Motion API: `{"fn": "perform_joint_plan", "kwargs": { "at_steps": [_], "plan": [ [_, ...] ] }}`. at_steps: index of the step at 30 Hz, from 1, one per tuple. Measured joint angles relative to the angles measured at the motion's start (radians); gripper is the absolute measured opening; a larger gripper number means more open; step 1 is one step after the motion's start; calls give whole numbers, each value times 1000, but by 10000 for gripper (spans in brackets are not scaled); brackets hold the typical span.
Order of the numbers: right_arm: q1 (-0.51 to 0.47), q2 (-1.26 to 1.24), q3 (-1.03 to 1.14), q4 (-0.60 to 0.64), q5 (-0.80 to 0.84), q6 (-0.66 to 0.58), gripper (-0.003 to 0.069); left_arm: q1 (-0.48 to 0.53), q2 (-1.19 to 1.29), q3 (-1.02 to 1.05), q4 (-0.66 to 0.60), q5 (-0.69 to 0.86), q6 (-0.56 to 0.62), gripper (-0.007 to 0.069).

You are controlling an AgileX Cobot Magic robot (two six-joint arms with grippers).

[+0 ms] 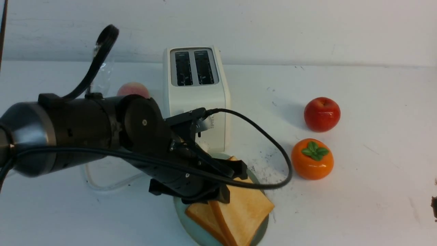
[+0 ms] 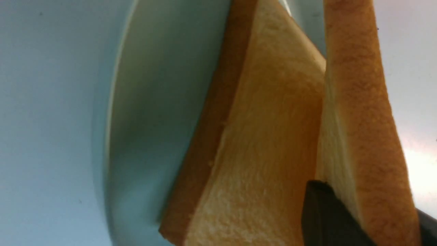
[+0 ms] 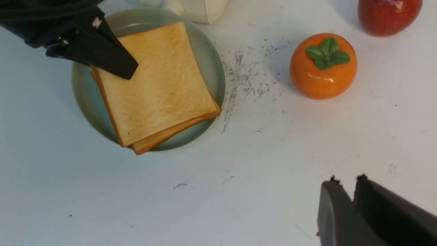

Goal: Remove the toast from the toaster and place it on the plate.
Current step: Use the left arm to put a slice of bread into the empty plate

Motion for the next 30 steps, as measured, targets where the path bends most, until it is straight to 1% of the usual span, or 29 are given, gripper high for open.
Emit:
{"fn": "perform_joint_plan", "kwargs": {
  "at_steps": [8,15,18,22,23,25,27,28,29,30],
  "plan": [
    [0,0,0,0,0,0,88,0,0,0,8,4,0,102],
    [0,0,0,7,0,0,93,0,0,0,73,8,0,102],
    [0,0,0,8,0,0,96,0,0,0,89,8,0,113],
    [0,0,0,9,0,0,98,0,1,0,96,12,0,155],
    [0,0,0,11,2,0,100,0,9,0,101,15,0,192],
    [0,0,0,11,2,0,101,0,15,0,105,17,0,219],
    [0,0,0,13,2,0,104,0,31,0,111,22,0,274],
    [0,0,0,12,2,0,105,0,34,0,112,22,0,283],
    [0,0,0,15,2,0,106,0,39,0,122,24,0,314],
    [0,0,0,15,2,0,106,0,43,1,134,24,0,326]
  ]
}}
